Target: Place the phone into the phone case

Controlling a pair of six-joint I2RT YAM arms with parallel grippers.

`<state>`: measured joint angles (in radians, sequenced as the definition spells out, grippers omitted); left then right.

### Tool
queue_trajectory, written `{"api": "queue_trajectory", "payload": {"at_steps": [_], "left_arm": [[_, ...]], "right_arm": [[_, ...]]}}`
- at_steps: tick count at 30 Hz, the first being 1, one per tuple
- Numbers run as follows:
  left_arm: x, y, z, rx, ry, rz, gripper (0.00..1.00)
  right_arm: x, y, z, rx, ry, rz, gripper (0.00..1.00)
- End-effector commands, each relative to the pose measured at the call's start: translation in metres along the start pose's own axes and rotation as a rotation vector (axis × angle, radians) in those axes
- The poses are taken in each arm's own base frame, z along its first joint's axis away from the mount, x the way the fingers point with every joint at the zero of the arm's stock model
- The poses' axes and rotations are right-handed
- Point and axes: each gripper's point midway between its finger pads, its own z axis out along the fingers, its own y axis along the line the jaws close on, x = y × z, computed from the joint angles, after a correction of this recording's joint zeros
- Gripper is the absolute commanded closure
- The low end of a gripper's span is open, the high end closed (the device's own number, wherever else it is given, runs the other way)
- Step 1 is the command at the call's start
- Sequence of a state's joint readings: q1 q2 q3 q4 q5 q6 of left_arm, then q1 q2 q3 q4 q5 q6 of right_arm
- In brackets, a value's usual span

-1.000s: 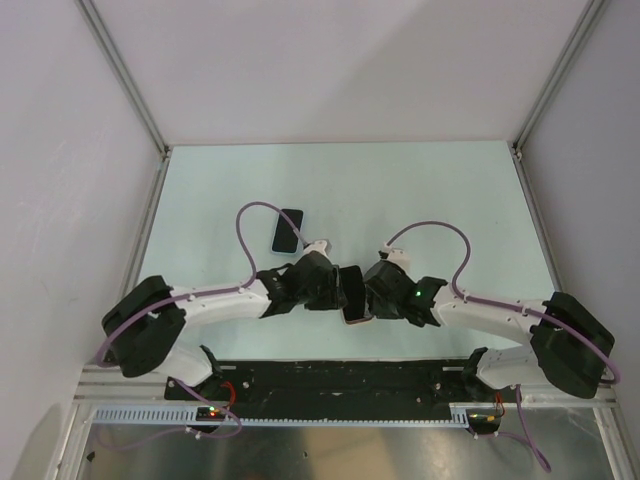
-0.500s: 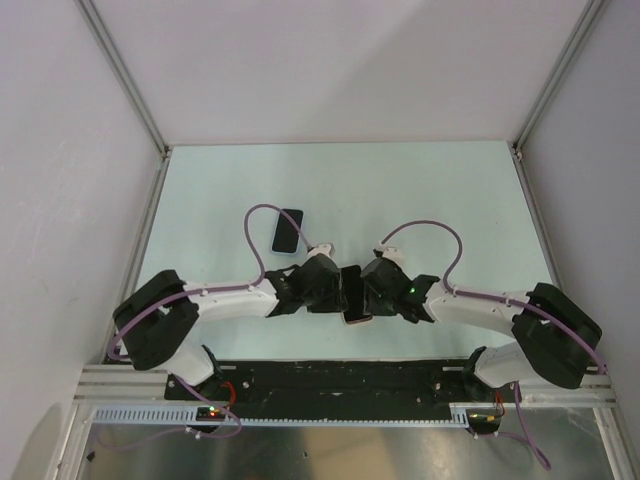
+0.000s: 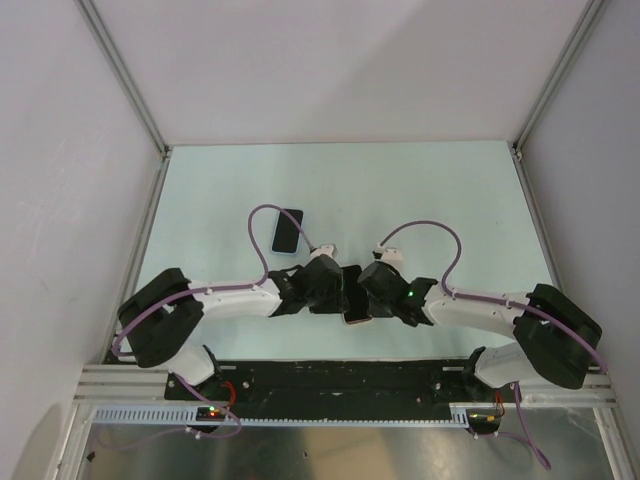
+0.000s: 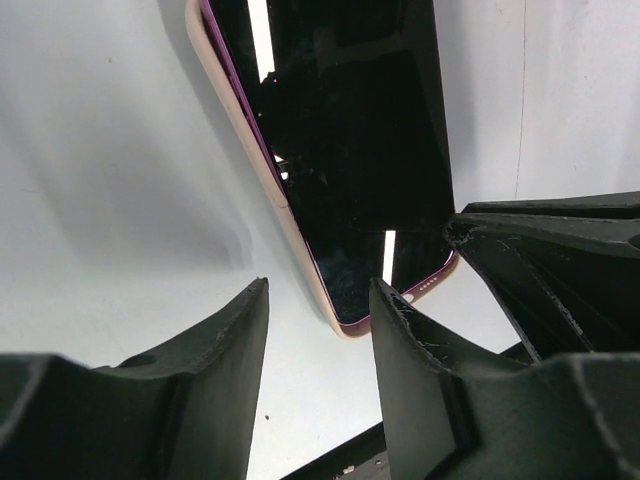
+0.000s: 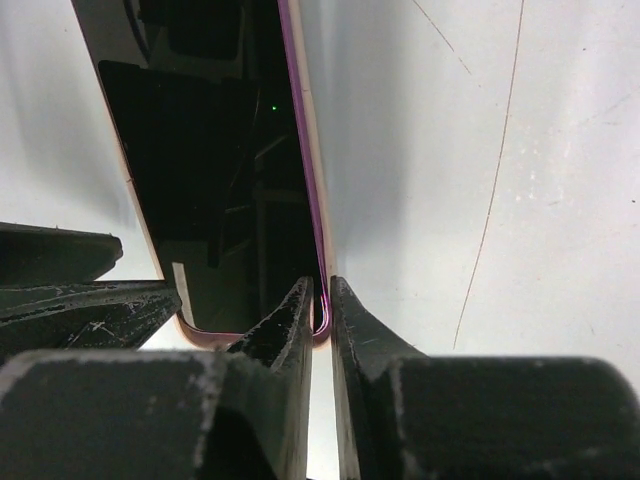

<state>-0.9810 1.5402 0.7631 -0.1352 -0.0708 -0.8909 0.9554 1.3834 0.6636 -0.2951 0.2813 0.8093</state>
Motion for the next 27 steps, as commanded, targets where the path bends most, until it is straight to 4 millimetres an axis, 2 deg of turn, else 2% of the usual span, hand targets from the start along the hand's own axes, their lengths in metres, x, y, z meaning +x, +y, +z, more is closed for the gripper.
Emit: {"api": "queue_trajectory", "payload": {"at_steps": [1, 4, 7, 9, 14, 17, 19, 21, 22, 24, 27], "left_arm": [[-0.012, -0.020, -0.001, 0.044, -0.032, -0.012, 0.51], [-0.015, -0.020, -0.002, 0.043, -0.043, -0.009, 0.51], [-0.030, -0.019, -0.009, 0.037, -0.092, 0.000, 0.51], [-0.049, -0.018, -0.016, 0.034, -0.129, 0.001, 0.51], [-0.106, -0.014, -0.027, 0.033, -0.204, 0.041, 0.47], [-0.142, -0.015, -0.024, 0.040, -0.223, 0.085, 0.45], [-0.161, -0.013, -0.017, 0.034, -0.228, 0.123, 0.44], [-0.171, -0.017, -0.007, 0.055, -0.205, 0.160, 0.44], [-0.173, -0.019, -0.003, 0.069, -0.191, 0.178, 0.44], [-0.176, -0.024, 0.008, 0.089, -0.164, 0.204, 0.46], [-0.174, -0.026, 0.024, 0.100, -0.127, 0.217, 0.49]], "right_arm": [[0.021, -0.007, 0.001, 0.039, 0.058, -0.036, 0.87], [0.030, -0.007, 0.004, 0.046, 0.085, -0.046, 0.87], [0.035, -0.009, 0.003, 0.062, 0.097, -0.051, 0.87], [0.032, -0.010, -0.001, 0.062, 0.091, -0.051, 0.86], [0.006, -0.006, -0.013, 0.004, 0.044, -0.016, 0.78], [-0.010, -0.005, -0.023, -0.016, 0.019, 0.006, 0.65], [-0.018, -0.005, -0.031, -0.022, 0.000, 0.017, 0.57], [-0.023, -0.007, -0.042, -0.029, -0.017, 0.035, 0.53], [-0.023, -0.009, -0.046, -0.026, -0.019, 0.042, 0.54], [-0.019, -0.011, -0.053, -0.030, -0.013, 0.052, 0.60], [-0.004, -0.008, -0.058, -0.056, 0.017, 0.068, 0.71]]}}
